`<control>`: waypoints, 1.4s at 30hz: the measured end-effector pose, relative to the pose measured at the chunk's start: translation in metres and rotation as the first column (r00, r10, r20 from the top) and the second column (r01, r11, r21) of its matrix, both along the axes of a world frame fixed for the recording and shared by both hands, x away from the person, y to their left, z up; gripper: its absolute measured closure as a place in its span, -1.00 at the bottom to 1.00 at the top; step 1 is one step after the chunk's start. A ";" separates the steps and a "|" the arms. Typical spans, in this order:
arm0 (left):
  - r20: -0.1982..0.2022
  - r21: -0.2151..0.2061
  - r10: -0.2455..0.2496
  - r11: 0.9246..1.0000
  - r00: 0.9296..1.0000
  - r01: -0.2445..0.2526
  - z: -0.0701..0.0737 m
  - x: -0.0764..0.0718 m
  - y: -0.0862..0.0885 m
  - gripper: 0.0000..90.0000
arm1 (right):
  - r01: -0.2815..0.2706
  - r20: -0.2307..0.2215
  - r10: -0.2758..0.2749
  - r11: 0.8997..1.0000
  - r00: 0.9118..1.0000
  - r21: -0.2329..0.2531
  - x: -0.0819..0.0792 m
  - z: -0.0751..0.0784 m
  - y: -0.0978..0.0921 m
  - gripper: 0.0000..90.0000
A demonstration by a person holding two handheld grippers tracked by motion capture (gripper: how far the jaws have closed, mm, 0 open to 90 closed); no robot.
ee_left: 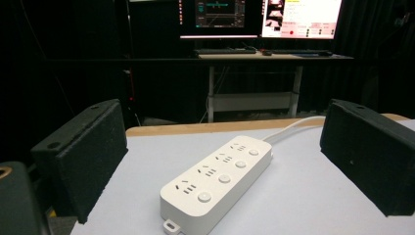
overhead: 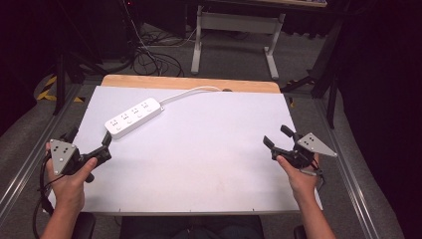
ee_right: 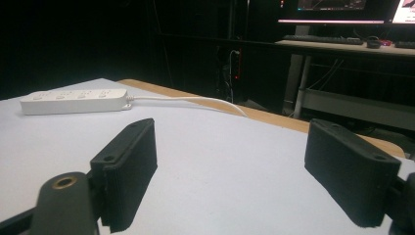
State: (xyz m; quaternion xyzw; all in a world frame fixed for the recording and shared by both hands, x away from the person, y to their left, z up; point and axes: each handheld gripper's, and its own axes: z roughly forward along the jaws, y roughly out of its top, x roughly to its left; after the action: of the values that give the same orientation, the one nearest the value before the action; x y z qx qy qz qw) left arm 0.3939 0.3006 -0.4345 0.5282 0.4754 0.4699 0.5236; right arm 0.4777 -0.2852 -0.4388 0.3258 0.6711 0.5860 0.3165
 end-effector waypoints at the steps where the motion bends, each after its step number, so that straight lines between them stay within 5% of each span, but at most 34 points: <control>1: 0.003 0.000 0.003 1.000 1.000 -0.003 0.000 0.000 0.000 -0.90 | 0.001 0.003 -0.001 1.000 1.000 -0.003 0.000 0.000 0.000 -0.55; 25: 0.006 -0.036 0.019 0.999 1.000 -0.019 0.001 0.003 -0.001 -0.78 | 0.012 0.007 -0.012 1.000 1.000 -0.002 -0.003 0.000 -0.003 -0.55; 42: 0.012 -0.042 0.042 0.998 0.999 -0.042 0.002 0.003 0.002 0.13 | 0.011 0.006 -0.011 1.000 1.000 -0.007 -0.004 0.000 -0.003 -0.54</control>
State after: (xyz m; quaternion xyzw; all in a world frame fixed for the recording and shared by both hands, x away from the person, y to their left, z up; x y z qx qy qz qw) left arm 0.3966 0.3025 -0.4326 0.5039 0.4927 0.4742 0.5277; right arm 0.4732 -0.2884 -0.4386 0.3265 0.6704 0.5827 0.3231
